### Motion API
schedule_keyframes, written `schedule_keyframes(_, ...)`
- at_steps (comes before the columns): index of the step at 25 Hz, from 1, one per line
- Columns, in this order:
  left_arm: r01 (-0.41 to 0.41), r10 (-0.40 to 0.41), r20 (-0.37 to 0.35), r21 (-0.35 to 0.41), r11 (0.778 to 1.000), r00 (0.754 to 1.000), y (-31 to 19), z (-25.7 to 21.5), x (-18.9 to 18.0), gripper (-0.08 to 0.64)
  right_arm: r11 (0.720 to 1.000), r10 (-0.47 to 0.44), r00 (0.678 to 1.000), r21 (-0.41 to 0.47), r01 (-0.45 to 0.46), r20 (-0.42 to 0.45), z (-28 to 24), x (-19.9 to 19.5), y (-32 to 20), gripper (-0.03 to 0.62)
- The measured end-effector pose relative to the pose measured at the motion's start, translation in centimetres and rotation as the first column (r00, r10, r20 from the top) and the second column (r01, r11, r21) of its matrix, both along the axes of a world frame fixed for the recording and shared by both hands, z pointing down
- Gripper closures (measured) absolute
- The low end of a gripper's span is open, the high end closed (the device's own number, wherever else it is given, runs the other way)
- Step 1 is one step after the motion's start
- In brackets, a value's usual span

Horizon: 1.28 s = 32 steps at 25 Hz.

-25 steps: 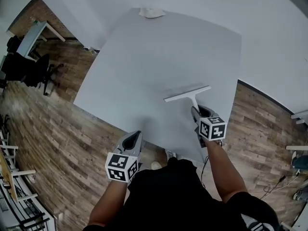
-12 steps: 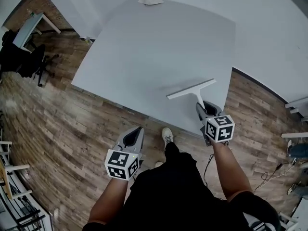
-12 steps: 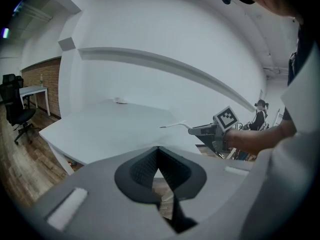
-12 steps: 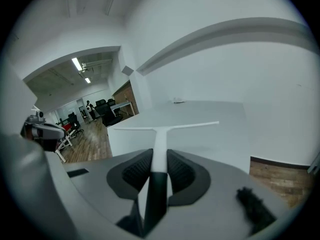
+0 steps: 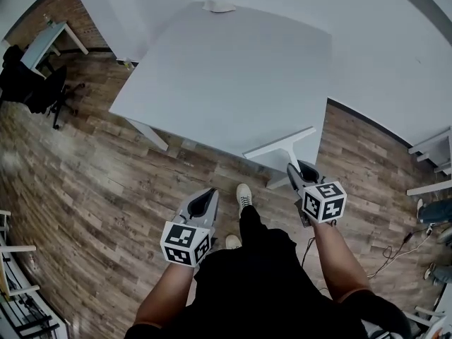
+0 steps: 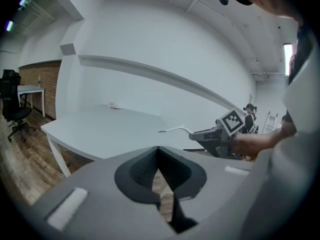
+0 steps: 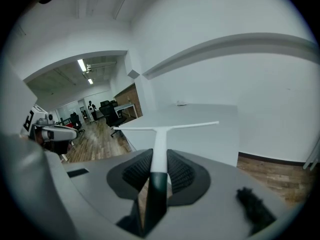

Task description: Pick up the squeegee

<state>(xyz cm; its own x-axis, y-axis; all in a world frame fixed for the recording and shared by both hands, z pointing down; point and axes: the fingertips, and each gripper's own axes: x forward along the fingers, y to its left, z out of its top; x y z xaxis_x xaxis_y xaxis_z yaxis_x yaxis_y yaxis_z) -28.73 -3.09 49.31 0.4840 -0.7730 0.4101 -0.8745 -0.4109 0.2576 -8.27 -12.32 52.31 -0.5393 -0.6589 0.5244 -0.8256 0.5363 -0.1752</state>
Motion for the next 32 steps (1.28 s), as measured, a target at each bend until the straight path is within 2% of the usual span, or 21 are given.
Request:
schedule_keyframes(5,-0.055,0.056,-0.039,0.019,0.998,0.998,1.2,-0.9,3.6,0.554,1.000,-0.007,1.000,0.008,0.007,0.016,-2.7,0.7,3.9,0.496)
schedule_keyframes(10,-0.102,0.103,-0.046,0.017,0.995,0.994,1.6,-2.1,7.8,0.554,1.000,-0.007,1.000,-0.007,0.007,0.026,-4.0,3.0,5.2,0.497)
schedule_keyframes(14,-0.070,0.071,-0.046,0.027,0.997,0.996,1.4,-2.6,10.3,0.554,1.000,-0.025,0.999,0.020,0.024,0.032,-5.5,5.7,5.9,0.497)
schedule_keyframes(18,0.001,0.000,-0.042,0.043,0.999,0.999,1.0,-2.9,13.0,0.554,0.996,-0.077,0.996,0.055,0.074,0.052,-6.8,9.0,7.2,0.497)
schedule_keyframes(22,0.050,-0.046,-0.053,0.079,0.996,0.998,2.1,-3.8,17.6,0.554,0.990,-0.121,0.989,0.088,0.113,0.081,-8.1,12.8,9.5,0.497)
schedule_keyframes(26,0.045,-0.040,-0.050,0.103,0.994,0.998,3.5,-4.8,22.2,0.554,0.983,-0.158,0.974,0.116,0.140,0.164,-9.7,16.0,11.7,0.497)
schedule_keyframes(28,0.049,-0.044,-0.053,0.103,0.993,0.998,3.9,-5.0,23.5,0.554,0.981,-0.165,0.965,0.132,0.140,0.205,-10.3,17.2,12.5,0.497)
schedule_keyframes(32,0.039,-0.035,-0.037,0.104,0.994,0.999,4.7,-5.3,25.5,0.554,0.984,-0.149,0.961,0.126,0.123,0.231,-10.3,19.0,13.1,0.497)
